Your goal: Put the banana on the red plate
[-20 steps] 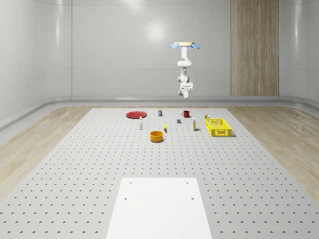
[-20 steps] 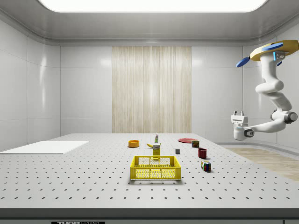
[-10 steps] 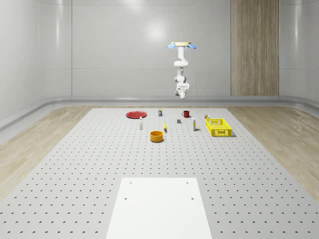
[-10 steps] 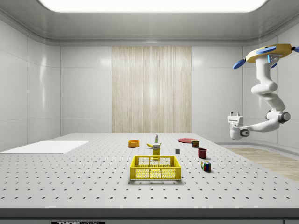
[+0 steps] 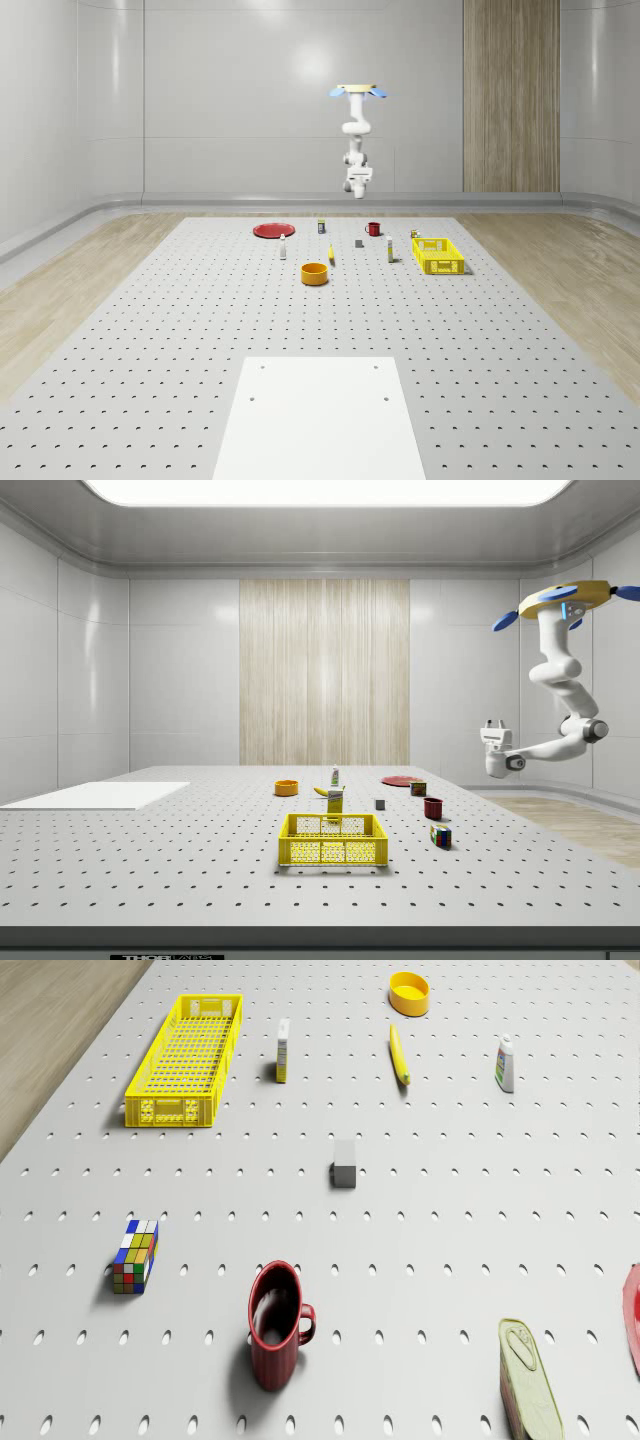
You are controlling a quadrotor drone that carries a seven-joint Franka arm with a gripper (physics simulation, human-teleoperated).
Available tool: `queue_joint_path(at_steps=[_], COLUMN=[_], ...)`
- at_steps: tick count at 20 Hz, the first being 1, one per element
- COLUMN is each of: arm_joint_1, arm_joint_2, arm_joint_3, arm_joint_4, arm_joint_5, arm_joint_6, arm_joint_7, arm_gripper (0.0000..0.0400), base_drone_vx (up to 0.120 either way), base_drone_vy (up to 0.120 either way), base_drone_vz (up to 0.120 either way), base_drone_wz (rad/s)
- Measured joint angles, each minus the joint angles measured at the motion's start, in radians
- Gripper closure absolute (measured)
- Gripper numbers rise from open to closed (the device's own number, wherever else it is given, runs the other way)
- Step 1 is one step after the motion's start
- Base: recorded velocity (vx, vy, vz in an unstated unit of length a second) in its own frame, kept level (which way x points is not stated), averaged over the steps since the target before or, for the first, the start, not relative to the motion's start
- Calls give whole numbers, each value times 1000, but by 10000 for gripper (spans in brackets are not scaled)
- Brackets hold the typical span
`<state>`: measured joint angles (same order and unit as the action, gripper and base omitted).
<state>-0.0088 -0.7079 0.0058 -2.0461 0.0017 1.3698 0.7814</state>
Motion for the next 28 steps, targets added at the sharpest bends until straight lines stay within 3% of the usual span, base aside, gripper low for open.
queue_joint_path(at_steps=[19, 28], arm_joint_1=[-9, -39], arm_joint_2=[-10, -18], arm_joint_3=[27, 125], arm_joint_4=[-10, -26], arm_joint_5=[-37, -175], arm_joint_6=[14, 23], arm_joint_7=[4, 23], arm_gripper=[0, 0], base_drone_vx=[120, 120], base_drone_vy=[-120, -120], base_drone_vz=[0, 0], base_drone_wz=[0, 0])
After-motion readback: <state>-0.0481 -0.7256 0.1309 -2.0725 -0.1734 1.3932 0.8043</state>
